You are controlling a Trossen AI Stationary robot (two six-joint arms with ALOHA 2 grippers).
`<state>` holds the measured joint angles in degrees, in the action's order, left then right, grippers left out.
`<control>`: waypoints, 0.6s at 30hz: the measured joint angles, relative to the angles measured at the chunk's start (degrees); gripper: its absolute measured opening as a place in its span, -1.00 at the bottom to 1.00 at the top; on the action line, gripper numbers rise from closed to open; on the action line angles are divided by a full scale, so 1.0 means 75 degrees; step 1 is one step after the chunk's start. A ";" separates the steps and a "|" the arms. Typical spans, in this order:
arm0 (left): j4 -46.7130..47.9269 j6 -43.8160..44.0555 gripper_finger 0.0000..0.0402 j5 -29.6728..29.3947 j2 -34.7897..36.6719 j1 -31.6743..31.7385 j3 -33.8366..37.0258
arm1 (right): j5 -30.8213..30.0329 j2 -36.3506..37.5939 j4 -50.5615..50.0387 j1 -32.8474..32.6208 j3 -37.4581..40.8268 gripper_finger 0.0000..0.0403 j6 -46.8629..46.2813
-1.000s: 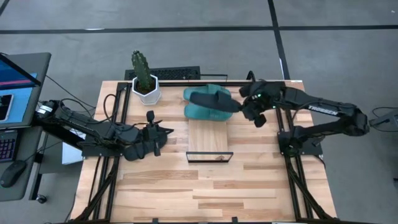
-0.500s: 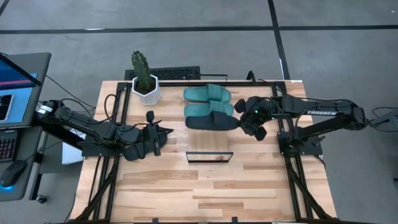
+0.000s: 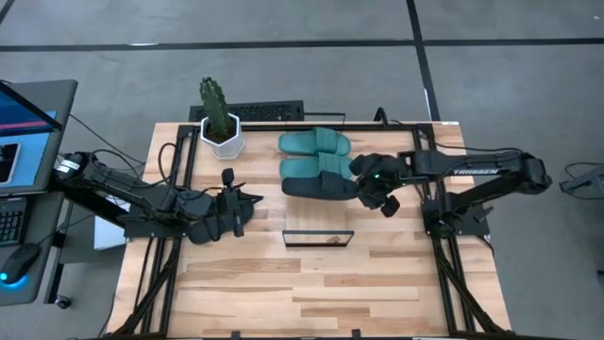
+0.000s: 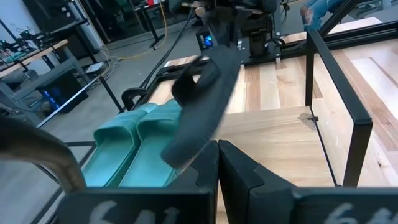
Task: Pick and place slides into the shelf
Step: Put the right black slide on the shelf
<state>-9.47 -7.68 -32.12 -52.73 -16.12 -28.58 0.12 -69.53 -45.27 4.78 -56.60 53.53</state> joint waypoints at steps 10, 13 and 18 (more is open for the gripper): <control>0.0143 0.0000 -1.00 0.0001 0.0000 0.0000 -0.0003 | 0.0002 -0.0650 0.0117 -0.0187 0.0000 -0.99 -0.0168; 0.0143 0.0000 -1.00 0.0003 0.0000 0.0000 -0.0001 | -0.0023 -0.0773 0.0218 -0.0184 0.0000 -0.99 -0.0284; 0.0149 0.0000 -1.00 0.0003 0.0000 0.0000 0.0000 | -0.0061 -0.0925 0.0413 -0.0170 0.0003 -0.99 -0.0292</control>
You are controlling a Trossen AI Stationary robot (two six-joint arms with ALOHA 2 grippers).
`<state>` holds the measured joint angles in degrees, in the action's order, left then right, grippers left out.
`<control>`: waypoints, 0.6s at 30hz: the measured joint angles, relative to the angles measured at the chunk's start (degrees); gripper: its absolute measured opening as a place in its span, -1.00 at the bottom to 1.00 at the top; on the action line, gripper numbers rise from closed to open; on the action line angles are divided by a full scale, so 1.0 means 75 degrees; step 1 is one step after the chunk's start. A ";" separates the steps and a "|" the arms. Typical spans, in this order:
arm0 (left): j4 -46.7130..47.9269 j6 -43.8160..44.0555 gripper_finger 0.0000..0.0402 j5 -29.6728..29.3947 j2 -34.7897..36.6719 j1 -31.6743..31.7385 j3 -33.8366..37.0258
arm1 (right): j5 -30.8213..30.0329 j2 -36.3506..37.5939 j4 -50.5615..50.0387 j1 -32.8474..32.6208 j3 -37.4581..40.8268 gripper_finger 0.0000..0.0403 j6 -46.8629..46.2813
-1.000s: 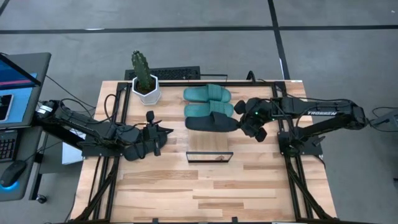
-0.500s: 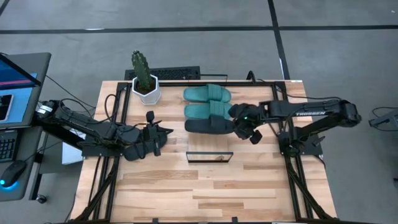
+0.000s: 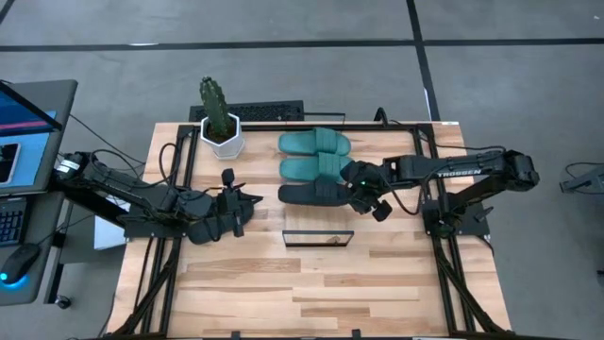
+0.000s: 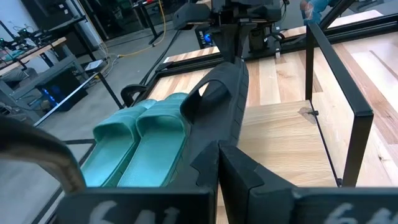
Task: Pick and place slides into the shelf
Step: Put the right black slide on the shelf
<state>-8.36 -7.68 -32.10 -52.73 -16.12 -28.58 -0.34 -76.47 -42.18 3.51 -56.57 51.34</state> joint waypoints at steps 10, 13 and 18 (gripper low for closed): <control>0.0052 0.0012 -1.00 0.0024 0.0000 0.0003 -0.0001 | -0.0197 -0.0119 0.0033 0.0000 0.0003 -0.99 -0.0393; 0.0052 0.0012 -1.00 0.0022 0.0000 0.0000 0.0000 | -0.0224 -0.0111 0.0076 0.0000 0.0003 -0.99 -0.0448; 0.0052 0.0029 -1.00 0.0017 -0.0002 0.0003 -0.0001 | -0.0367 -0.0111 0.0056 0.0000 0.0003 -0.98 -0.0609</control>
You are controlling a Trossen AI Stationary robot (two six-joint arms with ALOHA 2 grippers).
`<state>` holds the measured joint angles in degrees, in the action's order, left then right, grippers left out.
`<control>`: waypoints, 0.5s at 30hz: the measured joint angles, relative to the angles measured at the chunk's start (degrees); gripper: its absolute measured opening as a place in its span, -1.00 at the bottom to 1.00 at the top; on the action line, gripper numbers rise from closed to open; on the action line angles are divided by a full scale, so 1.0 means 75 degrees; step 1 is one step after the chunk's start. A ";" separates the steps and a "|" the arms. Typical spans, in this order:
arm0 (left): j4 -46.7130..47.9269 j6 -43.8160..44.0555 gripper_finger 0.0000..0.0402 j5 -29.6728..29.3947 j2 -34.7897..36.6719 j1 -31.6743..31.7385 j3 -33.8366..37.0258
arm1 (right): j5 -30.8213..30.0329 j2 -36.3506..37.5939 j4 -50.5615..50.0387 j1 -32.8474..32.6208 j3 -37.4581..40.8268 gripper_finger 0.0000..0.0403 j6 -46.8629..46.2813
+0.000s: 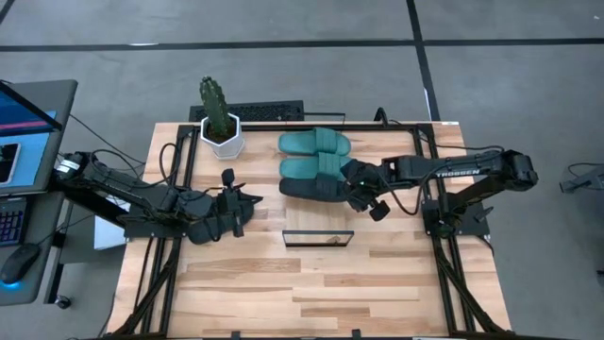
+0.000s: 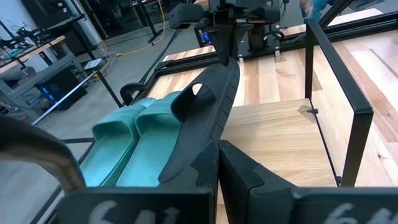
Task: Pick and place slides into the shelf
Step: Put the right black slide on the shelf
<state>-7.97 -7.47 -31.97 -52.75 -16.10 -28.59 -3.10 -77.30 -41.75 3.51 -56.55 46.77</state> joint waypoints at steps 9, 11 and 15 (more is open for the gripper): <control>-0.0002 0.0006 -1.00 0.0006 0.0002 -0.0003 0.0000 | 0.0000 0.0000 -0.0257 0.0000 0.0000 -0.96 -0.0047; -0.0003 0.0006 -1.00 0.0006 0.0001 -0.0003 0.0000 | 0.0003 0.0000 -0.0265 0.0000 0.0000 -0.94 -0.0144; -0.0003 0.0006 -1.00 0.0006 0.0000 -0.0001 0.0001 | 0.0005 0.0000 -0.0283 0.0000 0.0000 -0.88 -0.0305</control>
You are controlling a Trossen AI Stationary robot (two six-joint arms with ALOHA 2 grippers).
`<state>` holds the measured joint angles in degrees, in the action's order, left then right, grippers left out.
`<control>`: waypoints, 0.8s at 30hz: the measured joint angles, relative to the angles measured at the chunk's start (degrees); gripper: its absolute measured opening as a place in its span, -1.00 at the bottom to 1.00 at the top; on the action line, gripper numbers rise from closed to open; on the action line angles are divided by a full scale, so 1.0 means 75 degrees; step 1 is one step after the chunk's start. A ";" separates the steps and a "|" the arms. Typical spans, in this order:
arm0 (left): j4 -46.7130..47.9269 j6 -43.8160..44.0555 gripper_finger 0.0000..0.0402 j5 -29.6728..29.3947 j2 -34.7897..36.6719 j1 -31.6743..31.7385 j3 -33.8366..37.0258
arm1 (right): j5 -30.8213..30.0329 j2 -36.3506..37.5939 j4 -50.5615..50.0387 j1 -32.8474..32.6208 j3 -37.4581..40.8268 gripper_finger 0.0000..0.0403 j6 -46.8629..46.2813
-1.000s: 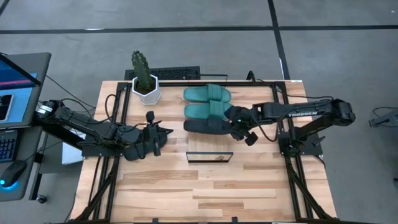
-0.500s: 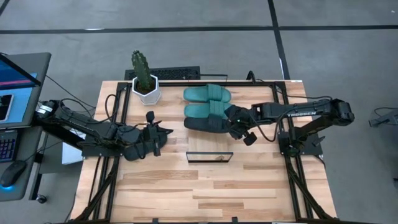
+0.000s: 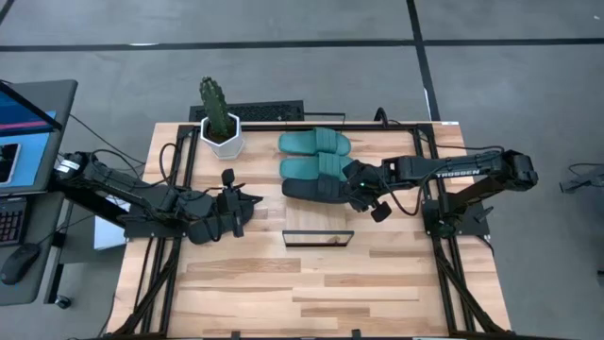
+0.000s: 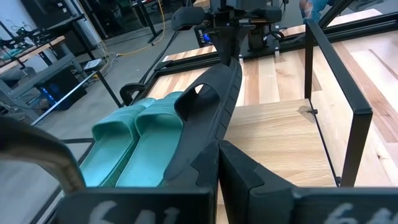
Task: Pick and place slides into the shelf
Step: Put the right black slide on the shelf
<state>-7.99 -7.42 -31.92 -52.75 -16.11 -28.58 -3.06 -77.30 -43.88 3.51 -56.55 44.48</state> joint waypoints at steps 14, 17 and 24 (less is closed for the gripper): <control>-0.0003 0.0012 -1.00 0.0006 0.0003 -0.0002 -0.0003 | -0.0002 0.0000 0.0000 0.0000 0.0000 -0.75 -0.0620; -0.0001 0.0015 -1.00 0.0006 0.0000 -0.0002 -0.0001 | -0.0002 -0.0036 0.0022 0.0022 0.0000 -0.68 -0.0782; 0.0073 0.0020 -1.00 0.0012 0.0003 0.0001 -0.0003 | -0.0014 -0.0622 -0.0063 0.0174 0.0003 -0.51 -0.1071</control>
<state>-7.44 -7.27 -31.83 -52.73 -16.10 -28.60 -3.16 -81.96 -44.35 4.81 -56.53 36.45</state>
